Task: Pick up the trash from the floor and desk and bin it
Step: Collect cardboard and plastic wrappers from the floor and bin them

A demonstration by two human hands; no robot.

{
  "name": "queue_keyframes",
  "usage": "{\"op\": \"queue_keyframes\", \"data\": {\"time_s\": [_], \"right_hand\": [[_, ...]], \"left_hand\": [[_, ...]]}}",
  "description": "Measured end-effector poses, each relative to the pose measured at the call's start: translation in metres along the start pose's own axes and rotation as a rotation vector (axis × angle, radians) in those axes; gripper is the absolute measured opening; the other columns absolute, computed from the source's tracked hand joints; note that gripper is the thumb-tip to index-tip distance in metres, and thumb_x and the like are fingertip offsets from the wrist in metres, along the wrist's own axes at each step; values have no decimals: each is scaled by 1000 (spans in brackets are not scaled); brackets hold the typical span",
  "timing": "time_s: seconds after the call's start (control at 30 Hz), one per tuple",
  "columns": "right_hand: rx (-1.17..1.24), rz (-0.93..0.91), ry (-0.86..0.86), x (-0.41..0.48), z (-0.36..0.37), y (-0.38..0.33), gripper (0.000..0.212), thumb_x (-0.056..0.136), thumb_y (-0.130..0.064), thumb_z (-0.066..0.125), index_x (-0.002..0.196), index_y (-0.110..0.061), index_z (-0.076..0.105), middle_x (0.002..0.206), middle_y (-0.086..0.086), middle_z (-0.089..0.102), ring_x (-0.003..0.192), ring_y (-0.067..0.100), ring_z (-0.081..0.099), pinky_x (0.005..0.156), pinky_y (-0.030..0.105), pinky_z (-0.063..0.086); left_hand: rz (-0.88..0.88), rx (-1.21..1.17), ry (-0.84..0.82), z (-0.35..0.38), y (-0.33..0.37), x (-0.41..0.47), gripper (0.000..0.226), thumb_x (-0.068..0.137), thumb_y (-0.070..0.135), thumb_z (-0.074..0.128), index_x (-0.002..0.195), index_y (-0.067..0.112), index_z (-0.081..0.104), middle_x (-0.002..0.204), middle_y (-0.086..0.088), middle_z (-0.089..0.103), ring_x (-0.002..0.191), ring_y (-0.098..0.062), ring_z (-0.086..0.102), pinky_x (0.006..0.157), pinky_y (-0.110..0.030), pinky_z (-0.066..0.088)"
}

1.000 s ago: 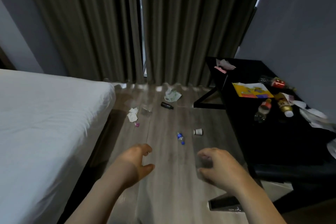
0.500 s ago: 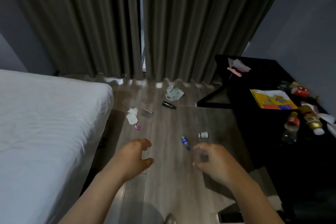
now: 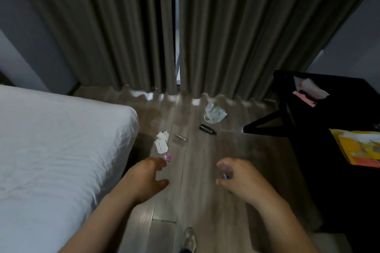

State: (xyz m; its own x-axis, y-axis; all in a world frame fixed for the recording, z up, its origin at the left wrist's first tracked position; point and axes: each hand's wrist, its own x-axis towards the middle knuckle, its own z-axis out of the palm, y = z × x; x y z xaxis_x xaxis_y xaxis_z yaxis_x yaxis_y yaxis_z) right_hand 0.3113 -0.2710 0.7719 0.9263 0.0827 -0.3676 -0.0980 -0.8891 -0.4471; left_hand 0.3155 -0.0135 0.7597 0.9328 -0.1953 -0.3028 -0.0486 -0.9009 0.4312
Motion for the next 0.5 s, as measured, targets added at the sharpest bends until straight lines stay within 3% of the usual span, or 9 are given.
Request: {"op": "queue_keyframes", "data": {"time_s": [0.1, 0.17, 0.3, 0.4, 0.5], "right_hand": [[-34, -23, -17, 47, -17, -3, 44, 79, -33, 71, 121, -29, 60, 116, -9, 62, 108, 5, 57, 81, 10, 37], [-46, -28, -23, 75, -27, -5, 44, 80, -31, 71, 122, -29, 59, 118, -10, 61, 109, 6, 57, 79, 9, 35], [-42, -49, -64, 123, -37, -15, 45, 79, -29, 71, 122, -25, 60, 120, -6, 61, 106, 8, 57, 83, 14, 39], [-42, -23, -96, 160, -34, -25, 47, 80, -32, 71, 124, -29, 58, 120, -10, 59, 104, 5, 56, 81, 13, 39], [-20, 4, -110, 199, -33, -37, 45, 80, -29, 71, 123, -28, 58, 119, -8, 59, 100, 4, 54, 78, 12, 38]], "left_hand": [[-26, 17, -2, -12, -4, 41, 44, 82, 43, 67, 122, 28, 54, 110, 9, 57, 84, -2, 48, 73, -12, 37], [-27, 31, -13, -19, -7, 65, 42, 82, 43, 67, 120, 27, 55, 99, 10, 52, 80, -4, 47, 66, -12, 34], [-54, 0, -32, -34, -22, 107, 46, 82, 43, 67, 123, 28, 54, 107, 9, 56, 89, -5, 53, 75, -14, 39], [-59, 5, -50, -45, -38, 143, 42, 82, 45, 66, 119, 27, 55, 98, 13, 51, 85, -4, 52, 74, -16, 42], [-76, -20, -79, -57, -57, 181, 44, 82, 43, 67, 120, 26, 55, 108, 9, 59, 92, -6, 56, 80, -18, 48]]}}
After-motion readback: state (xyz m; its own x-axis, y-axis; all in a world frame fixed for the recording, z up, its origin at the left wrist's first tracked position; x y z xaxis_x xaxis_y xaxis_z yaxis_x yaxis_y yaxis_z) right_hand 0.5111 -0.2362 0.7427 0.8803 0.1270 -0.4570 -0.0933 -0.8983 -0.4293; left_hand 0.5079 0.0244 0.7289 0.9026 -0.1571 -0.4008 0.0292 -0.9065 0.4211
